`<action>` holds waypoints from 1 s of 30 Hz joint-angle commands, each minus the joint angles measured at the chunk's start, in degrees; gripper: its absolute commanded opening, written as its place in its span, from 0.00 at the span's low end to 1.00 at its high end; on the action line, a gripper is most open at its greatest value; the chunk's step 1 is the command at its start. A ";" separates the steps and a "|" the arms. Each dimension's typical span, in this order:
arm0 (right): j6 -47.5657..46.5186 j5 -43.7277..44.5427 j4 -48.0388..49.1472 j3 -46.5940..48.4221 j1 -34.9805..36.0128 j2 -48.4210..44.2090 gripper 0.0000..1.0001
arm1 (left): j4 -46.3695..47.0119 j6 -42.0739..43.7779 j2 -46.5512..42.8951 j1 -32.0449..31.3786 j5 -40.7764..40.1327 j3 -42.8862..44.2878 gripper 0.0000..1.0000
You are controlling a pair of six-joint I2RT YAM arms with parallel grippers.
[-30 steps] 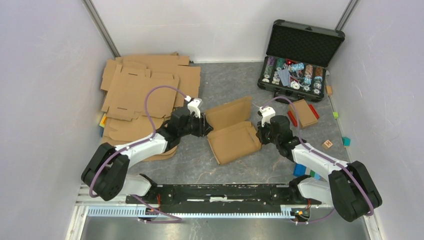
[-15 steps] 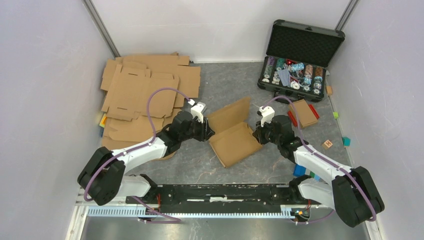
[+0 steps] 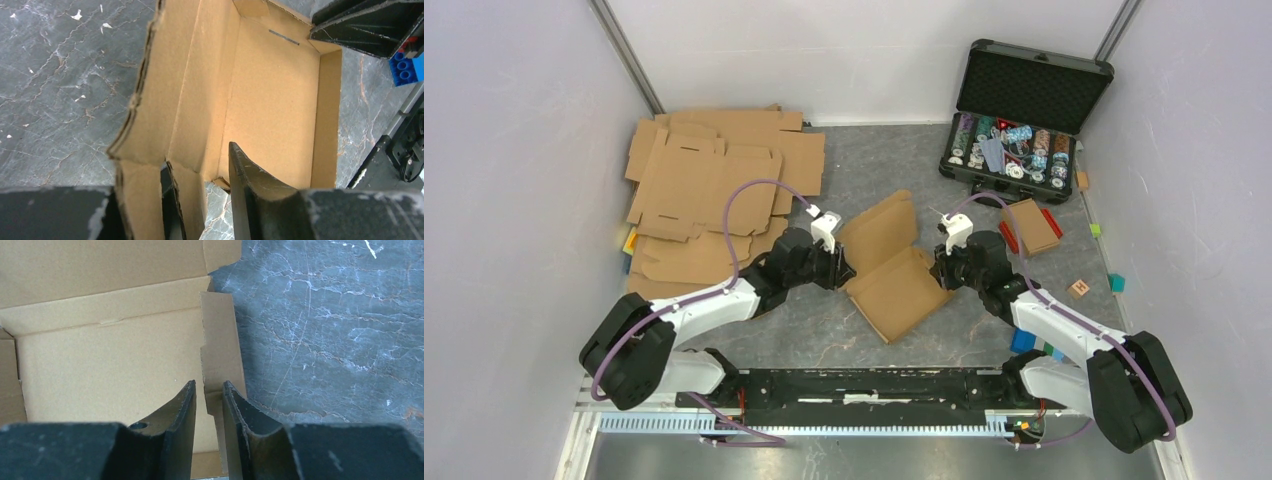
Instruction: Fold the paper box
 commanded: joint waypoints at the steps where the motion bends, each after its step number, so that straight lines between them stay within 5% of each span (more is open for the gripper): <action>1: -0.58 1.62 -0.67 -0.15 0.04 -0.92 0.33 | 2.62 4.03 -0.21 -1.51 0.38 -0.30 0.35; 22: 4.39 -1.50 -1.44 0.34 -7.59 -4.51 0.58 | 3.00 9.75 -2.38 -8.25 -7.77 -0.95 0.28; 30: 6.07 7.22 -4.25 -1.31 -8.24 -9.36 0.90 | 2.29 9.72 -3.13 -8.48 -14.14 -0.45 0.05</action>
